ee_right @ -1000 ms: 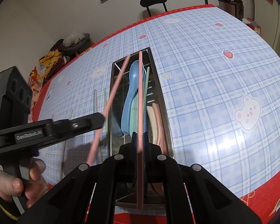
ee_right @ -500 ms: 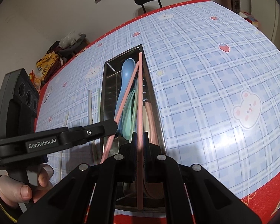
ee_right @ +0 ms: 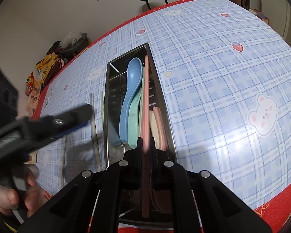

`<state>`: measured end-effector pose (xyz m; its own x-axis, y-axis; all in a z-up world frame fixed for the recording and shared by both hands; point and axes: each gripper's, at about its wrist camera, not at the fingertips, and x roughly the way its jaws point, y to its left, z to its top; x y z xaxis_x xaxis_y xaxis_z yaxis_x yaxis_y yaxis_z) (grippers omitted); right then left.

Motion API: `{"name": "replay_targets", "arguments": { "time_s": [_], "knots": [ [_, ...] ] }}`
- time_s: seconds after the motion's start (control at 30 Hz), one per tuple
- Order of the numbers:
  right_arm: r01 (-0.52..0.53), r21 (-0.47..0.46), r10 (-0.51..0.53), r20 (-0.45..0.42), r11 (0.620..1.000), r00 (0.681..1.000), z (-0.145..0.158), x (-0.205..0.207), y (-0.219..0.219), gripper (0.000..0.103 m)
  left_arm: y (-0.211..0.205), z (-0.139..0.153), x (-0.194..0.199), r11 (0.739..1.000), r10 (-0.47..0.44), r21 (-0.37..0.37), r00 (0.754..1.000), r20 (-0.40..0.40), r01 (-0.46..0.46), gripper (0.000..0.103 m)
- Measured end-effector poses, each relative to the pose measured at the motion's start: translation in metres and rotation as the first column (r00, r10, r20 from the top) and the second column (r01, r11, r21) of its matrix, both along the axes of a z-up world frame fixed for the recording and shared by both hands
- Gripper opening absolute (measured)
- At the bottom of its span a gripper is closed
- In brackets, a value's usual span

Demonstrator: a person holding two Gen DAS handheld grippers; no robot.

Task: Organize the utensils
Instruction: 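Lower both pink chopsticks into the drainer and open both tools, then move both tools back over the remaining chopsticks on the cloth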

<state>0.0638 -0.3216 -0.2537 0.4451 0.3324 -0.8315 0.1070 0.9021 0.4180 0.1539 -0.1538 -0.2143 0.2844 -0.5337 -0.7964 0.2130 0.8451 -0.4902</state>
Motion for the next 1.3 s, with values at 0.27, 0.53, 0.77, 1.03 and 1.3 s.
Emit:
{"name": "replay_targets", "arguments": {
  "time_s": [0.27, 0.53, 0.77, 1.03, 1.3],
  "knots": [
    [-0.018, -0.109, 0.034, 0.145, 0.994, 0.989, 0.043, -0.001, 0.022, 0.098, 0.054, 0.035, -0.006, 0.993, 0.075, 0.082, 0.987, 0.141, -0.087, 0.095],
    [-0.06, -0.223, 0.117, 0.252, 0.973, 0.961, 0.075, -0.006, 0.055, 0.098, 0.128, 0.044, -0.02, 0.965, 0.193, 0.141, 0.963, 0.189, -0.221, 0.097],
    [-0.049, -0.301, 0.135, 0.272, 0.952, 0.953, 0.067, -0.023, 0.089, 0.098, 0.181, 0.045, -0.053, 0.94, 0.249, 0.161, 0.926, 0.285, -0.302, 0.097],
    [-0.161, -0.24, 0.208, 0.186, 0.957, 0.96, 0.048, -0.019, 0.121, 0.098, 0.214, 0.014, -0.084, 0.917, 0.237, 0.256, 0.935, 0.266, -0.305, 0.097],
    [-0.258, -0.224, 0.256, -0.04, 0.94, 0.966, 0.019, 0.004, 0.131, 0.098, 0.231, -0.016, -0.084, 0.915, 0.248, 0.289, 0.957, 0.152, -0.283, 0.097]
  ]
}}
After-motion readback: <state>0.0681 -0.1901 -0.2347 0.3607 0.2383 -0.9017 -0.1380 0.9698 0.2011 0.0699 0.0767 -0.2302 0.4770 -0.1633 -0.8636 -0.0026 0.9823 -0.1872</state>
